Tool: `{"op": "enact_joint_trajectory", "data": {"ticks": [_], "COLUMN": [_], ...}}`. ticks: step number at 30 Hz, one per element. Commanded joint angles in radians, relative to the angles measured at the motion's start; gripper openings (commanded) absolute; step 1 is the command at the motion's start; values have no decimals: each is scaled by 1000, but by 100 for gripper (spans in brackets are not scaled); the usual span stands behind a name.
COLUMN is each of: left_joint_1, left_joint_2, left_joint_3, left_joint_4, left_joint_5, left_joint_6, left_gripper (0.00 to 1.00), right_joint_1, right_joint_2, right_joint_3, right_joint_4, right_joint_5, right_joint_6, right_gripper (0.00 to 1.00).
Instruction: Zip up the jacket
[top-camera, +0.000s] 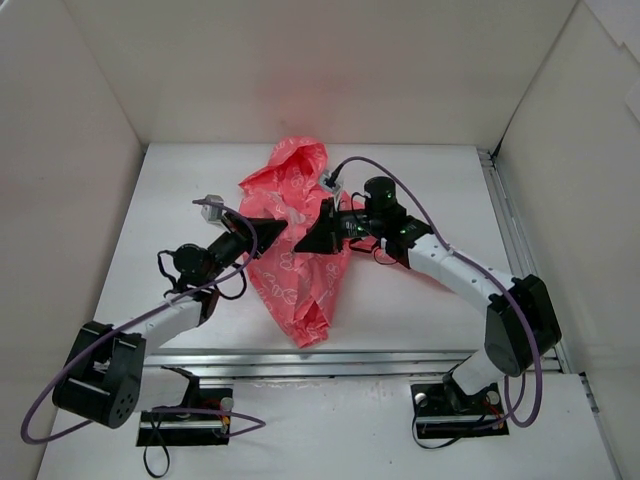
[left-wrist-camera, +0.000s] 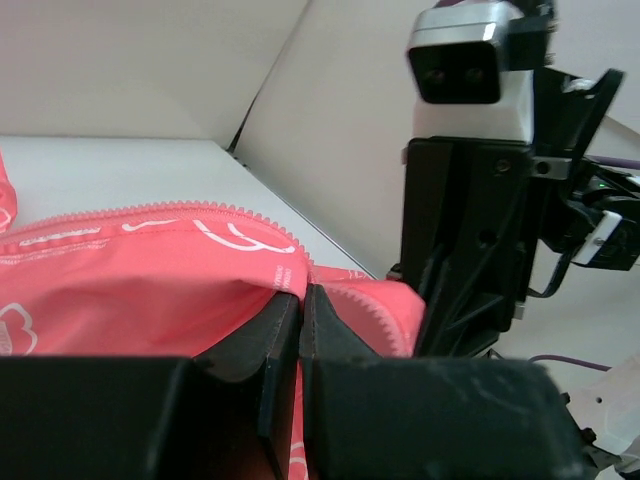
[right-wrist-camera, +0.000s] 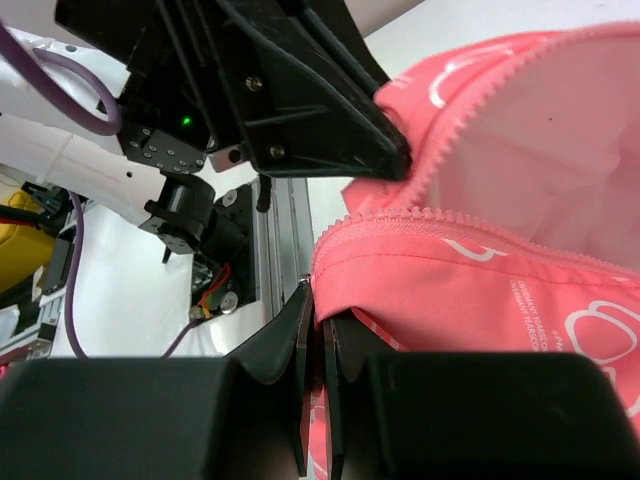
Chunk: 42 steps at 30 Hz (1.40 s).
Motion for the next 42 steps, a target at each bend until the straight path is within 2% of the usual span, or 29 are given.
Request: {"op": "enact_joint_trajectory", "data": {"ticks": [1, 4, 11, 42], "left_joint_1": [-16, -25, -34, -43], "left_joint_2": [-64, -86, -113, -98], "left_joint_3": [41, 37, 34, 25], "left_joint_4": [218, 211, 177, 205], "left_joint_5": [21, 28, 33, 53], "left_joint_6": [55, 64, 93, 98], "left_gripper": [0, 0, 0, 0], "right_joint_1": [2, -12, -24, -69], "right_joint_2": [-20, -12, -17, -15], "right_joint_3": [16, -2, -2, -10], "right_joint_4": [58, 166, 221, 306], "right_joint_5": [-9, -43, -75, -72], "right_joint_6": [-18, 65, 113, 189], "right_gripper": [0, 0, 0, 0]}}
